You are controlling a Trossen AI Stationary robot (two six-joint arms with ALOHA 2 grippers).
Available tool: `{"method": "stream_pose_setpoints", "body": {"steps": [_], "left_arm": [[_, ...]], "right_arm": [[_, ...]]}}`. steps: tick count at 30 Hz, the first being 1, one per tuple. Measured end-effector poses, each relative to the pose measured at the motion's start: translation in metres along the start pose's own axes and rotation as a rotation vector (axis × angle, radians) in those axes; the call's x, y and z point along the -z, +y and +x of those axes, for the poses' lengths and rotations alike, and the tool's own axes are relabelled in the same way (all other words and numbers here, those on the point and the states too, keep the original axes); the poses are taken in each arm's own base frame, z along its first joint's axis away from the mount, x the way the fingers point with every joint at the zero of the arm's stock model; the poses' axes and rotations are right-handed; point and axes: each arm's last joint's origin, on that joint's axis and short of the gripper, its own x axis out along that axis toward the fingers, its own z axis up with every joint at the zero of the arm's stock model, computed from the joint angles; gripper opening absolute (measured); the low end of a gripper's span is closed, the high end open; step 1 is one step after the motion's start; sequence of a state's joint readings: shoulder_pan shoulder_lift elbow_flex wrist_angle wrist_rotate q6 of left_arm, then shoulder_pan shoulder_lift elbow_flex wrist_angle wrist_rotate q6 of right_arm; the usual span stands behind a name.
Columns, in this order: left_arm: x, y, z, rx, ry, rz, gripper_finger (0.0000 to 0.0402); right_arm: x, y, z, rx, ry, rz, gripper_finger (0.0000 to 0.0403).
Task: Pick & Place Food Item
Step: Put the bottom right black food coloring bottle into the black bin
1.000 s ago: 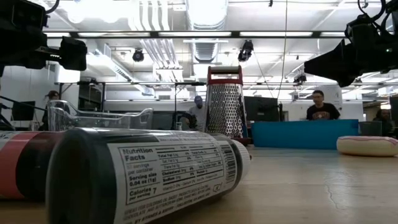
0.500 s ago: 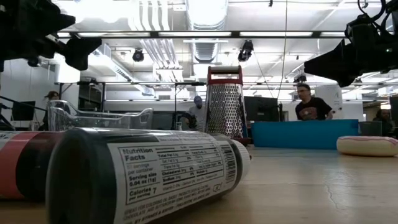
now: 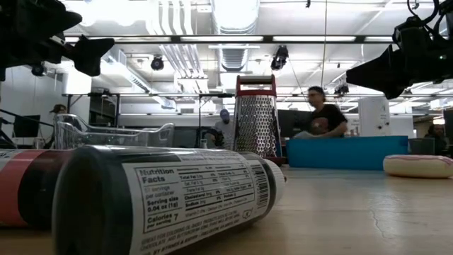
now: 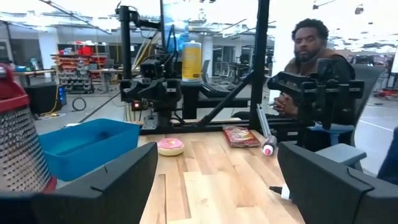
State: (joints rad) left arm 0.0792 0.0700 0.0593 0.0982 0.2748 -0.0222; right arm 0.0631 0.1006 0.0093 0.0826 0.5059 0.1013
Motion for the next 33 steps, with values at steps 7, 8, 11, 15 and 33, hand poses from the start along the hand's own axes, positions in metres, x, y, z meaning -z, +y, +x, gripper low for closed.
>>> {"method": "stream_pose_setpoints", "body": {"steps": [7, 8, 11, 15, 33], "left_arm": [[0.0, 0.0, 0.0, 0.003, 0.0, 0.004, 0.0339], [0.0, 0.0, 0.0, 0.003, 0.0, 0.004, 0.0339], [0.0, 0.0, 0.0, 0.005, 0.0, 0.004, 0.0339], [0.0, 0.0, 0.0, 0.005, 0.0, 0.004, 0.0339], [-0.019, -0.002, -0.002, 0.03, -0.06, -0.203, 0.0339]], "right_arm": [[0.0, 0.0, 0.0, 0.0, 0.0, 0.0, 0.0164], [0.0, 0.0, 0.0, 0.0, 0.0, 0.0, 0.0164], [0.0, 0.0, 0.0, 0.0, 0.0, 0.0, 0.0164], [0.0, 0.0, 0.0, 0.0, 0.0, 0.0, 0.0164], [0.0, 0.0, 0.0, 0.0, 0.0, 0.0, 0.0164]]}}
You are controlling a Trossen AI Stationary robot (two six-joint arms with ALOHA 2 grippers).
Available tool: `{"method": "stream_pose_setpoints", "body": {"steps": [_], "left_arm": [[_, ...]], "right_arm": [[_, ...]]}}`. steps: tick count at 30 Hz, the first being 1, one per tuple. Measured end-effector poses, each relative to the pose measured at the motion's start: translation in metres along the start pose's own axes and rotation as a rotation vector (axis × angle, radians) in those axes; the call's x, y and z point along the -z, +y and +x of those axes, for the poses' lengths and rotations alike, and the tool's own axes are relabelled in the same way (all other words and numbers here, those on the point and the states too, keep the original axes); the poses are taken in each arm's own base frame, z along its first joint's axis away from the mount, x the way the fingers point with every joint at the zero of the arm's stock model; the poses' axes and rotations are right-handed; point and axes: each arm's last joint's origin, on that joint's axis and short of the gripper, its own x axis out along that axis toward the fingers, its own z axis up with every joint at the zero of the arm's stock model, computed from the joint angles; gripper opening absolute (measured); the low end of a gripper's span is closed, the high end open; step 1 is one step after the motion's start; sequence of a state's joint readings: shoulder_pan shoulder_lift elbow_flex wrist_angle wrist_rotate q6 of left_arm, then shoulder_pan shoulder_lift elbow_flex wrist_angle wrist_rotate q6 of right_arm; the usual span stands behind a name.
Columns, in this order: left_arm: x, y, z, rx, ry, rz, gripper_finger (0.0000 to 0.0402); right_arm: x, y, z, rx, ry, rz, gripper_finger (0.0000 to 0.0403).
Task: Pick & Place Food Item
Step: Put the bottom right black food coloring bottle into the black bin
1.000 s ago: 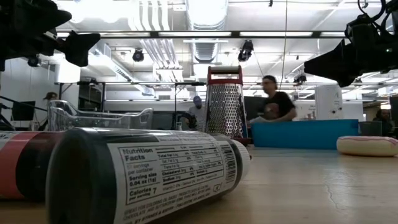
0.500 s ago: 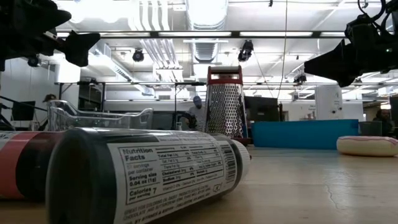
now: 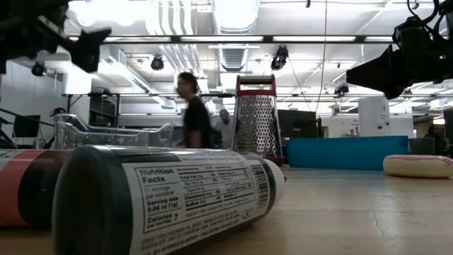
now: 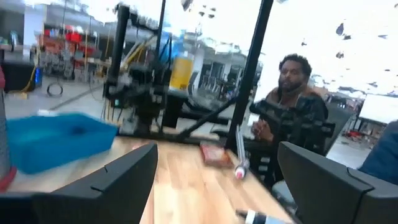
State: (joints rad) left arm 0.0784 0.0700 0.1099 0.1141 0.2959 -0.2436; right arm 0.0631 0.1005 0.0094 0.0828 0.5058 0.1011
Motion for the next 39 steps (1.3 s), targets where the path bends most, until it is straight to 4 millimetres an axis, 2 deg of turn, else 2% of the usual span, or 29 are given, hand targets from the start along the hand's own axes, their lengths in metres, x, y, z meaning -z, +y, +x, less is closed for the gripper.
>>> {"method": "stream_pose_setpoints", "body": {"steps": [3, 6, 9, 15, 19, 22, 31, 39], "left_arm": [[-0.01, -0.003, -0.002, -0.009, 0.053, -0.028, 0.0339], [-0.006, -0.003, 0.002, -0.015, 0.134, -0.062, 0.0339], [-0.011, -0.004, 0.012, 0.034, 0.102, -0.038, 0.0339], [-0.007, -0.018, 0.033, 0.337, 0.13, 0.035, 0.0339], [-0.004, -0.031, 0.042, 0.595, 0.106, 0.154, 0.0339], [-0.002, -0.039, 0.046, 0.708, 0.082, 0.247, 0.0339], [0.009, -0.05, 0.064, 0.787, 0.194, 0.226, 0.0339], [0.018, -0.06, 0.094, 0.874, 0.296, 0.193, 0.0339]], "right_arm": [[0.0, 0.0, 0.0, 0.0, 0.0, 0.0, 0.0164], [0.0, 0.0, 0.0, 0.0, 0.001, 0.0, 0.0164], [0.0, 0.0, 0.0, 0.0, 0.0, 0.0, 0.0164], [0.0, 0.0, 0.0, 0.0, 0.001, 0.0, 0.0164], [0.0, 0.0, 0.0, 0.0, 0.001, 0.0, 0.0164], [0.0, 0.0, 0.0, 0.0, 0.001, 0.0, 0.0164], [0.0, 0.0, 0.0, 0.001, 0.001, 0.0, 0.0164], [0.0, 0.0, 0.0, 0.0, 0.001, 0.0, 0.0164]]}}
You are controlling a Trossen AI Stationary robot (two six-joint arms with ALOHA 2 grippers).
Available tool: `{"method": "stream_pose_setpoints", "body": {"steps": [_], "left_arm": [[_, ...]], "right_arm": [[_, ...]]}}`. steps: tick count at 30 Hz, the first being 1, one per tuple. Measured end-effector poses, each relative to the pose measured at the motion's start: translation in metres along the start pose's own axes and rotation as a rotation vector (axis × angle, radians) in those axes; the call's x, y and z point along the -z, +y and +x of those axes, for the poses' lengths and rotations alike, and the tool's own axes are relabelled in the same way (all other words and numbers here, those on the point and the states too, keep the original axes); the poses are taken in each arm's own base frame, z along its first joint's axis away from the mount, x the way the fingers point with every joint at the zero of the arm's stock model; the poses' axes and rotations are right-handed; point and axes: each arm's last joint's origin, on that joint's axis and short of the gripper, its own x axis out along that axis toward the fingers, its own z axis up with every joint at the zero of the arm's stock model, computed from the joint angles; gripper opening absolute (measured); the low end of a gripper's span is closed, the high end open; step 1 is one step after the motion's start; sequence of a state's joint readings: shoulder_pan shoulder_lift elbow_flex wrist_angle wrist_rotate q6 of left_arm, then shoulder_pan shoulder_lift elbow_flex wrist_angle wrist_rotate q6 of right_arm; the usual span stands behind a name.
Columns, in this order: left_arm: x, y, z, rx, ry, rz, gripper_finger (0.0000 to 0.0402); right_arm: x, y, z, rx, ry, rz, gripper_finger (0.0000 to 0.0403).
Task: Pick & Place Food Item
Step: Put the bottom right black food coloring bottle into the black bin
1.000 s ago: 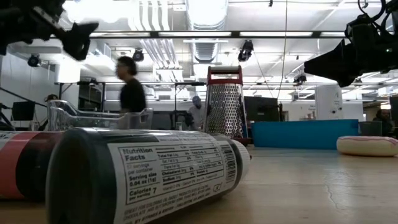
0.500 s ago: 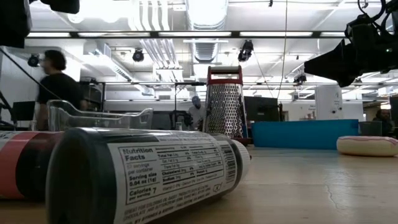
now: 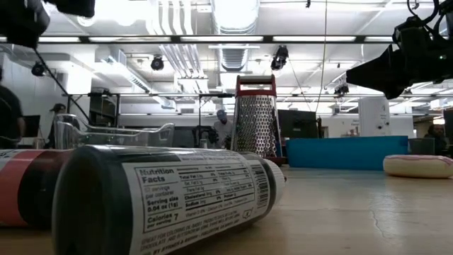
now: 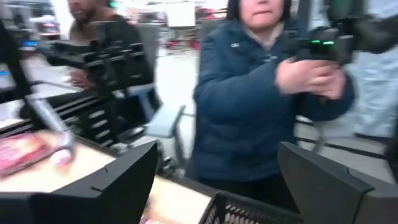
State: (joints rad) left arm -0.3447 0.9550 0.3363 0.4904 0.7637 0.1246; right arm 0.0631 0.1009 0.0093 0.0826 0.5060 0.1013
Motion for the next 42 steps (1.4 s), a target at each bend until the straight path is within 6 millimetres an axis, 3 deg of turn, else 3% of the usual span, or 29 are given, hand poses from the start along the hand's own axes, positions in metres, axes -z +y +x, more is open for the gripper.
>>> {"method": "stream_pose_setpoints", "body": {"steps": [4, 7, 13, 23, 32, 36, 42], "left_arm": [[-0.007, 0.005, 0.015, 0.218, -0.024, 0.044, 0.0339], [-0.001, 0.007, 0.02, 0.316, -0.006, 0.006, 0.0339], [0.013, 0.012, 0.028, 0.281, 0.049, -0.047, 0.0339], [0.029, 0.012, 0.044, 0.302, 0.056, 0.127, 0.0339], [0.007, 0.012, 0.04, 0.345, 0.132, -0.071, 0.0339], [-0.009, 0.012, 0.039, 0.371, 0.092, -0.028, 0.0339], [-0.01, 0.012, 0.039, 0.373, 0.077, 0.046, 0.0339]], "right_arm": [[0.0, 0.0, 0.0, 0.0, 0.0, 0.0, 0.0164], [0.0, 0.0, 0.0, 0.0, 0.0, 0.0, 0.0164], [0.0, 0.0, 0.0, 0.0, 0.0, 0.0, 0.0164], [0.0, 0.0, 0.0, 0.0, 0.0, 0.0, 0.0164], [0.0, 0.0, 0.0, 0.0, 0.0, 0.0, 0.0164], [0.0, 0.0, 0.0, 0.0, 0.0, 0.0, 0.0164], [0.0, 0.0, 0.0, 0.0, 0.0, 0.0, 0.0164]]}}
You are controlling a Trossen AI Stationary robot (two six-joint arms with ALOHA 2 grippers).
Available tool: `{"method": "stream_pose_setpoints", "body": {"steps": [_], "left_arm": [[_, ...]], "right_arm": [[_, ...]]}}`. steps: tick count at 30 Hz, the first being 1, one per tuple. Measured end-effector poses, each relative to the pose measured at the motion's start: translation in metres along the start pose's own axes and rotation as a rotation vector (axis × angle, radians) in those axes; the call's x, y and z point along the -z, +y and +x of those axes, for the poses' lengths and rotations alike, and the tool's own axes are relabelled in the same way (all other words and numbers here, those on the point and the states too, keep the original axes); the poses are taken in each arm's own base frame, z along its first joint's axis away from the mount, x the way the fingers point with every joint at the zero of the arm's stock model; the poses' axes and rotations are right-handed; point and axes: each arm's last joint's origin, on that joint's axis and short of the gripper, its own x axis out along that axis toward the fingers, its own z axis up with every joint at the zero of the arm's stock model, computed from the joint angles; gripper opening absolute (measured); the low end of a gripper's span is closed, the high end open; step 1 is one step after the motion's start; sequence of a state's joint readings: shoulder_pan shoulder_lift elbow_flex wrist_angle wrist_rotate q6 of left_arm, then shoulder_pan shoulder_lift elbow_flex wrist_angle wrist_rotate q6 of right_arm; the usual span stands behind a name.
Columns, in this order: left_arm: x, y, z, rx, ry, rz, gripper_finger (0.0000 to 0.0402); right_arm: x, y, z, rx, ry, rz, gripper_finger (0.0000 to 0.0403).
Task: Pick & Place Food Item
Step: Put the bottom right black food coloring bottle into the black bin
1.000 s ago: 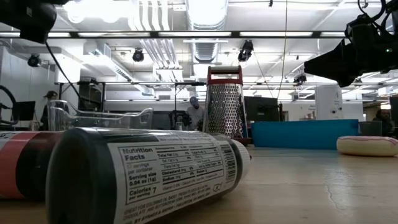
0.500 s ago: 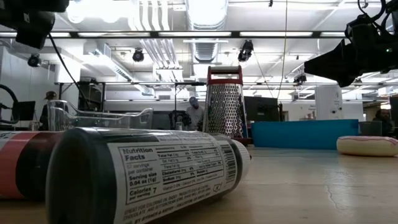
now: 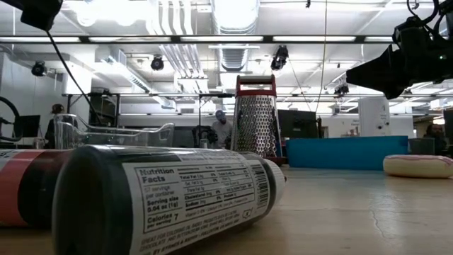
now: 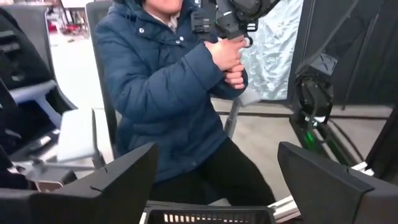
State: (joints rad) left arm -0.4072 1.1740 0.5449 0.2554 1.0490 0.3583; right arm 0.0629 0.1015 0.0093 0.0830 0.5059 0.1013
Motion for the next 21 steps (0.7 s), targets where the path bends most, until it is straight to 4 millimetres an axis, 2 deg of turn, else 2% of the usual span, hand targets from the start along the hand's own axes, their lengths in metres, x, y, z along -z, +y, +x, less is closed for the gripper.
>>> {"method": "stream_pose_setpoints", "body": {"steps": [5, 9, 16, 21], "left_arm": [[0.01, -0.005, 0.001, 0.015, 0.026, 0.046, 0.0339], [0.018, -0.009, -0.002, 0.032, 0.078, -0.023, 0.0339], [0.021, -0.015, -0.003, 0.085, 0.135, -0.003, 0.0339], [0.023, -0.023, -0.006, 0.191, 0.151, 0.018, 0.0339]], "right_arm": [[0.0, 0.0, 0.0, -0.001, 0.0, 0.0, 0.0164], [0.0, 0.0, 0.0, -0.001, 0.0, 0.0, 0.0164], [0.0, 0.0, 0.0, 0.0, 0.0, 0.0, 0.0164], [0.0, 0.0, 0.0, 0.0, -0.001, 0.0, 0.0164]]}}
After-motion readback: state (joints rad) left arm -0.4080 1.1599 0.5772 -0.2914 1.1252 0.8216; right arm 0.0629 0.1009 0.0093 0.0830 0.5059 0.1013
